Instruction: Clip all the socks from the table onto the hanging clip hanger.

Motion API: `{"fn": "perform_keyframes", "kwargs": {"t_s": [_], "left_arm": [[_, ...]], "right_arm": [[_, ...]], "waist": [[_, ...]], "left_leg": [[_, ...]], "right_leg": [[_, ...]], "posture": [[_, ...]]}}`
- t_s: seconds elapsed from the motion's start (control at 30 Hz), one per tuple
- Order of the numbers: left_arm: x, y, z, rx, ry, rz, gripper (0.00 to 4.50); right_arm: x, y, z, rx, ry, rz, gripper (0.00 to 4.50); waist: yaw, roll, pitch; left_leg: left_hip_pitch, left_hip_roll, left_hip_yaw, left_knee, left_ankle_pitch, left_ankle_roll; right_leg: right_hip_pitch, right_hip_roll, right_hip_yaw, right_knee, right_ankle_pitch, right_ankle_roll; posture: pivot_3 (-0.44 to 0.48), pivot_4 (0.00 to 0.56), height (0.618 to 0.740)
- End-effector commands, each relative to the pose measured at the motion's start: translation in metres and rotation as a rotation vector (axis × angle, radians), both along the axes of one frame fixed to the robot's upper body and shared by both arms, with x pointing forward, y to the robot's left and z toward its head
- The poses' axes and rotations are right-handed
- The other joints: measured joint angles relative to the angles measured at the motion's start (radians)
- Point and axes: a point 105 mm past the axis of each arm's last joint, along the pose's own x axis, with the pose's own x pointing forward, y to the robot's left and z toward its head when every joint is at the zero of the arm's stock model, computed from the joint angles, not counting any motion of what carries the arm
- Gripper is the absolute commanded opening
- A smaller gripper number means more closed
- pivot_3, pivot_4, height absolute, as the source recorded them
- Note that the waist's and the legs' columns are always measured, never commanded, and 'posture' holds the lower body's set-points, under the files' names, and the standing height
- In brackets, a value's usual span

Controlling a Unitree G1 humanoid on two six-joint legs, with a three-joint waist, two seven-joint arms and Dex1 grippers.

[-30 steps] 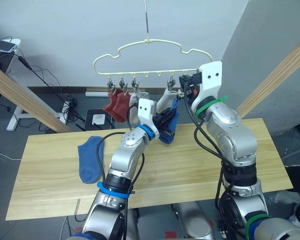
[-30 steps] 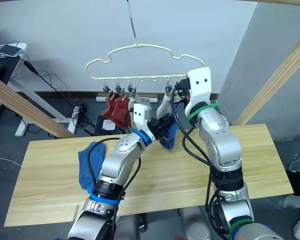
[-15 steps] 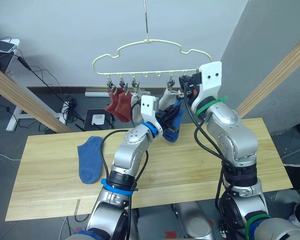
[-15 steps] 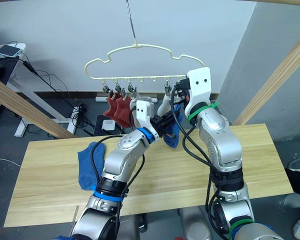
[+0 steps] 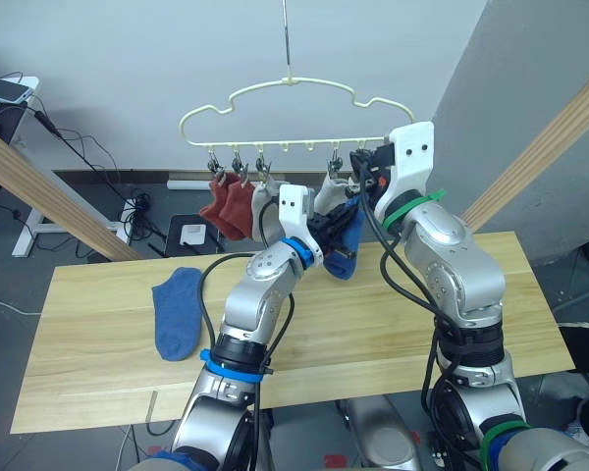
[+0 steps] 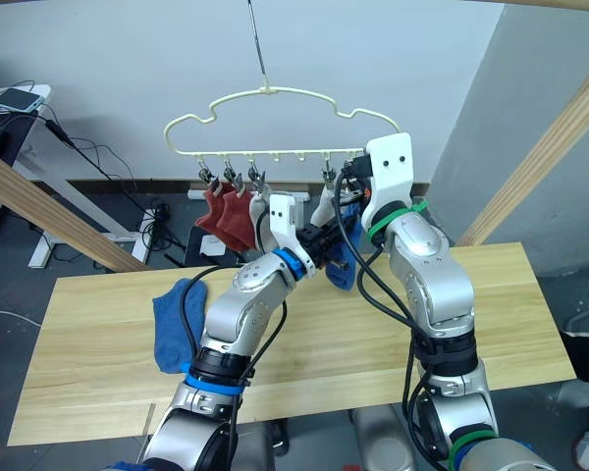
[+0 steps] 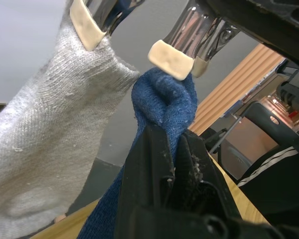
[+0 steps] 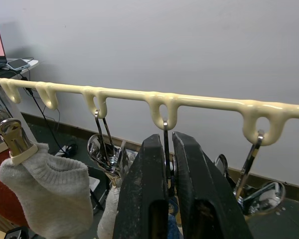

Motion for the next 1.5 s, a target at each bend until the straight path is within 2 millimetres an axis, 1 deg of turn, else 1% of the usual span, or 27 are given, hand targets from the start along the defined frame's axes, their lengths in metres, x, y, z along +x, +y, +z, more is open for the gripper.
{"fn": "perform_keyframes", "kwargs": {"t_s": [0.03,0.37,0.43,0.47,0.5,0.53,0.57,0.6,0.63,0.7,0.8,0.87,0.9,0.97,1.1,1.17,1.3,1.4,1.5], "left_arm": [[-0.008,-0.007,0.028,-0.058,-0.083,-0.039,0.01],[-0.009,-0.006,0.035,-0.093,-0.093,-0.041,0.01],[-0.008,-0.006,0.035,-0.092,-0.091,-0.039,0.00],[-0.008,-0.006,0.034,-0.091,-0.092,-0.039,0.00],[-0.008,-0.006,0.034,-0.090,-0.091,-0.038,0.00],[-0.008,-0.006,0.034,-0.089,-0.092,-0.038,0.00],[-0.008,-0.006,0.034,-0.088,-0.092,-0.038,0.00],[-0.008,-0.006,0.034,-0.090,-0.091,-0.035,0.00],[-0.007,-0.005,0.033,-0.088,-0.091,-0.028,0.00],[-0.005,-0.003,0.032,-0.080,-0.096,-0.014,0.00],[-0.005,0.001,0.034,-0.070,-0.134,0.002,0.00],[-0.005,0.003,0.024,0.003,-0.146,-0.012,0.67],[-0.007,0.003,0.020,0.033,-0.154,-0.028,0.86],[-0.010,0.005,0.015,0.085,-0.184,-0.055,1.44],[-0.016,0.014,0.006,0.185,-0.236,-0.106,2.61],[-0.016,0.020,0.005,0.205,-0.255,-0.106,3.21],[-0.023,0.031,0.004,0.260,-0.284,-0.197,4.49],[-0.026,0.042,0.004,0.288,-0.294,-0.234,4.49],[-0.041,0.058,0.011,0.296,-0.323,-0.308,4.49]], "right_arm": [[-0.006,0.000,0.005,0.005,-0.028,0.011,0.00],[-0.006,0.000,0.005,0.020,-0.021,0.005,0.00],[-0.007,0.000,0.007,0.032,-0.026,0.011,0.71],[-0.007,0.000,0.008,0.035,-0.025,0.013,0.93],[-0.007,0.001,0.007,0.038,-0.020,0.017,1.25],[-0.008,0.002,0.007,0.038,-0.014,0.026,1.78],[-0.008,0.002,0.007,0.037,-0.010,0.033,2.04],[-0.012,0.004,0.007,0.024,-0.020,0.057,2.49],[-0.018,0.007,0.006,0.007,-0.020,0.099,2.73],[-0.028,0.009,0.005,-0.015,-0.027,0.148,2.73],[-0.038,0.004,0.002,-0.042,-0.010,0.178,2.73],[-0.048,-0.002,0.005,-0.076,-0.026,0.209,2.77],[-0.054,-0.004,0.006,-0.095,-0.035,0.227,2.77],[-0.060,-0.009,0.007,-0.125,-0.044,0.239,2.77],[-0.067,-0.024,0.006,-0.158,-0.038,0.208,2.77],[-0.070,-0.029,0.006,-0.161,-0.036,0.200,2.77],[-0.071,-0.042,0.002,-0.183,-0.024,0.138,2.77],[-0.066,-0.050,0.001,-0.191,-0.029,0.075,2.77],[-0.052,-0.055,0.000,-0.199,-0.031,-0.010,2.77]], "waist": [[0.000,0.000,0.000],[0.000,0.000,0.000],[0.000,0.000,0.000],[0.000,0.000,0.000],[0.000,0.000,0.000],[0.000,0.000,0.000],[0.000,0.000,0.000],[0.000,0.000,0.000],[0.000,0.000,0.000],[0.002,0.000,0.000],[0.001,0.000,0.000],[0.001,0.000,0.000],[0.001,0.000,0.000],[0.000,0.000,0.000],[-0.001,0.000,0.000],[-0.001,0.000,0.000],[-0.001,0.000,0.000],[-0.001,0.000,0.000],[-0.005,0.000,0.000]], "left_leg": [[0.000,0.000,0.000,0.000,0.000,0.000],[0.000,0.000,0.000,0.000,0.000,0.000],[0.000,0.000,0.000,0.000,0.000,0.000],[0.000,0.000,0.000,0.000,0.000,0.000],[0.000,0.000,0.000,0.000,0.000,0.000],[0.000,0.000,0.000,0.000,0.000,0.000],[0.000,0.000,0.000,0.000,0.000,0.000],[0.000,0.000,0.000,0.000,0.000,0.000],[0.000,0.000,0.000,0.000,0.000,0.000],[-0.001,0.000,-0.001,0.000,0.000,0.000],[-0.002,0.000,-0.001,0.000,0.000,0.000],[-0.002,0.000,-0.001,0.000,0.000,0.000],[-0.002,0.000,-0.001,0.000,0.000,0.000],[-0.002,0.000,-0.001,0.000,0.000,0.000],[-0.002,0.000,-0.001,0.000,0.000,0.000],[-0.002,0.000,-0.001,0.000,0.000,0.000],[-0.002,0.000,-0.001,0.000,0.000,0.000],[-0.002,0.001,-0.001,0.000,0.000,0.000],[-0.002,0.001,-0.001,0.000,0.000,0.000]], "right_leg": [[0.000,0.000,0.000,0.000,0.000,0.000],[0.000,0.000,0.000,0.000,0.000,0.000],[0.000,0.000,0.000,0.000,0.000,0.000],[0.000,0.000,0.000,0.000,0.000,0.000],[0.000,0.000,0.000,0.000,0.000,0.000],[0.000,0.000,0.000,0.000,0.000,0.000],[0.000,0.000,0.000,0.000,0.000,0.000],[0.000,0.000,0.000,0.000,0.000,0.000],[0.000,0.000,0.000,0.000,0.000,0.000],[0.000,0.000,-0.001,-0.001,0.000,0.000],[0.000,0.000,-0.001,-0.002,0.000,0.000],[0.000,0.000,-0.001,-0.002,0.000,0.000],[-0.001,0.000,-0.001,-0.002,0.000,0.000],[-0.001,0.000,-0.001,-0.002,0.000,0.000],[-0.001,0.000,-0.001,-0.003,0.000,0.000],[-0.001,0.000,-0.001,-0.003,0.000,0.000],[-0.001,0.000,-0.001,-0.003,0.000,0.000],[-0.001,0.000,-0.001,-0.002,-0.001,0.001],[-0.001,0.000,-0.001,-0.003,-0.001,0.002]], "posture": [[-0.309,0.288,0.732],[-0.306,0.284,0.732],[-0.306,0.284,0.732],[-0.306,0.284,0.732],[-0.306,0.284,0.732],[-0.306,0.284,0.732],[-0.306,0.284,0.732],[-0.301,0.286,0.732],[-0.301,0.286,0.732],[-0.301,0.286,0.732],[-0.304,0.288,0.732],[-0.309,0.289,0.732],[-0.309,0.289,0.732],[-0.311,0.290,0.732],[-0.317,0.290,0.732],[-0.317,0.290,0.732],[-0.317,0.290,0.732],[-0.317,0.290,0.732],[-0.319,0.293,0.732]]}}
